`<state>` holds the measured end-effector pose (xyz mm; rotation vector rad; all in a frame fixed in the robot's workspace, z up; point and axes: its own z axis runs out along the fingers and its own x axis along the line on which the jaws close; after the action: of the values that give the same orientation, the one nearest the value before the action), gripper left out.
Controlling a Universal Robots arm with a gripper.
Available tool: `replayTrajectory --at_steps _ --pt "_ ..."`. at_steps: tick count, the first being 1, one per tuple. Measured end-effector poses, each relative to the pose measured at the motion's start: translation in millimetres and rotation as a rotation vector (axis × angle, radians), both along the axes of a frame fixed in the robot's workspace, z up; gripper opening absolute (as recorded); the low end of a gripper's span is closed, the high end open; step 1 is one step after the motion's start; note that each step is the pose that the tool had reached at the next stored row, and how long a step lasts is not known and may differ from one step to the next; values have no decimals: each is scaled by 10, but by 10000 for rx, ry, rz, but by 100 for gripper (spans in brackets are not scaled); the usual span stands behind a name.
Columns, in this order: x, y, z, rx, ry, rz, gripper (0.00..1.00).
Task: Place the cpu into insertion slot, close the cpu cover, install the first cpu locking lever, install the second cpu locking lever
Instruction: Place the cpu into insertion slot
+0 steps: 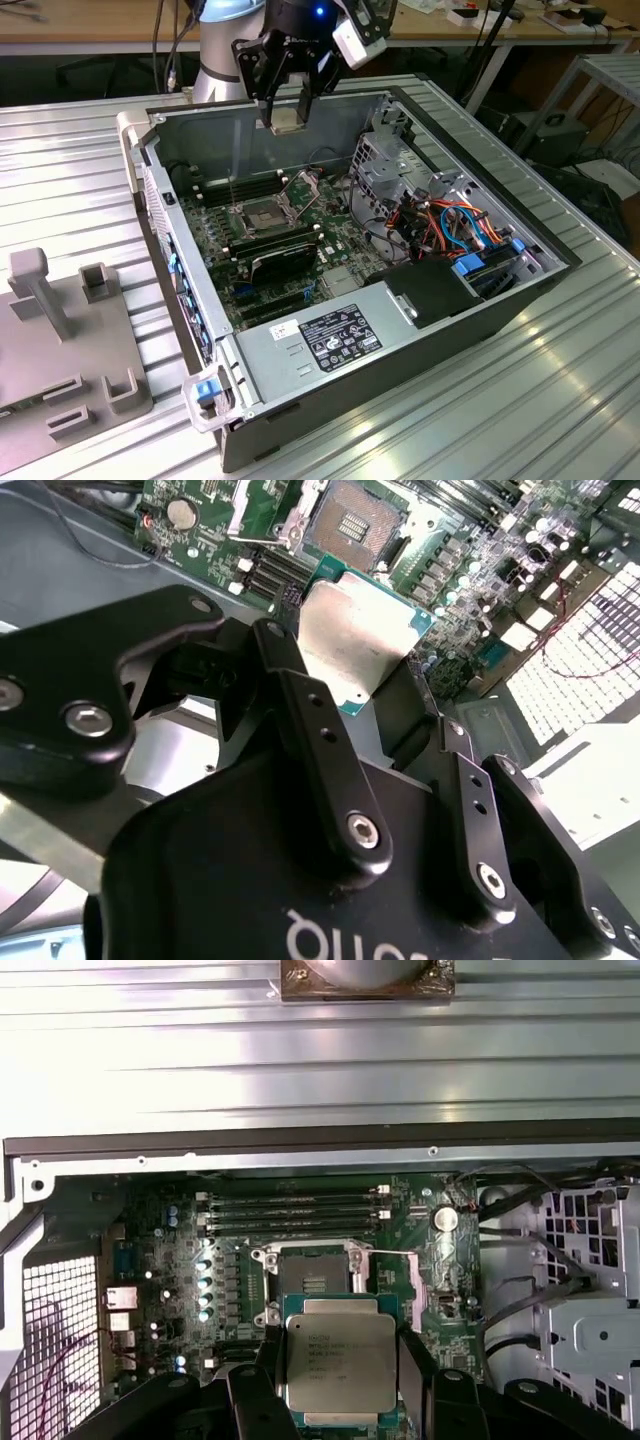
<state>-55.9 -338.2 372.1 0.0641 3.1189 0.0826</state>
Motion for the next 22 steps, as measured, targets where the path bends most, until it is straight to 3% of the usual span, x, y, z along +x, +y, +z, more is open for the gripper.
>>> replayTrajectory --at_steps 7,12,15,22 --pt "-3 7 -7 -1 18 48 55" --pt "-4 7 -14 0 18 -1130 55" --pt "-9 8 -18 2 17 -1651 55" --pt "-21 8 -23 1 18 -2091 55"
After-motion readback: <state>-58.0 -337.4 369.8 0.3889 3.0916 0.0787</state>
